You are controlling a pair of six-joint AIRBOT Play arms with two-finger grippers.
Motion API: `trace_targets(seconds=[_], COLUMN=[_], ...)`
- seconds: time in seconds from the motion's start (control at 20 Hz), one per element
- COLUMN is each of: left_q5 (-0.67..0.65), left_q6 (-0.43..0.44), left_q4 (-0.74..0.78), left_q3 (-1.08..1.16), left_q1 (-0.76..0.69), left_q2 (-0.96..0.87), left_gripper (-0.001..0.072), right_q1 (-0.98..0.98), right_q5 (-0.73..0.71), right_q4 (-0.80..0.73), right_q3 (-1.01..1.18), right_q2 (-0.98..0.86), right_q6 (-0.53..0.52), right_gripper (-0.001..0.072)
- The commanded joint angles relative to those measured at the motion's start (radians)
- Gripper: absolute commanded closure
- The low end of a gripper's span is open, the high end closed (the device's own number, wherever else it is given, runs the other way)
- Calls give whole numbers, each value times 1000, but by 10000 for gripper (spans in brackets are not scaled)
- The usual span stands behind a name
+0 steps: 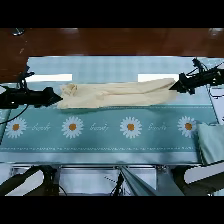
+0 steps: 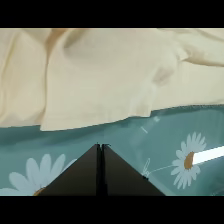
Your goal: Fold the shirts.
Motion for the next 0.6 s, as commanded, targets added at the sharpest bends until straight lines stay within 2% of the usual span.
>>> trace_targets(seconds=[0.0,0.2,0.35,0.45,0.55], left_q5=[46,190,257,253,196], left_q6=[12,-14,-84,-106,-193], left_q4=[-53,-53,-59,-64,-65], left_q3=[-1,65,208,352,519], left_q1=[-118,-356,-499,-595,-683], left_q2=[-8,-85,-233,-364,-521], left_gripper=[687,688,688,688,688], right_q1=[2,3,19,47,77], right_q5=[65,64,51,50,51], right_q4=[-93,-93,-95,-94,-94], right_q3=[-56,-184,-267,-301,-314], right_q2=[199,476,649,733,781], right_q6=[-10,0,32,56,71], right_gripper=[686,686,686,686,686])
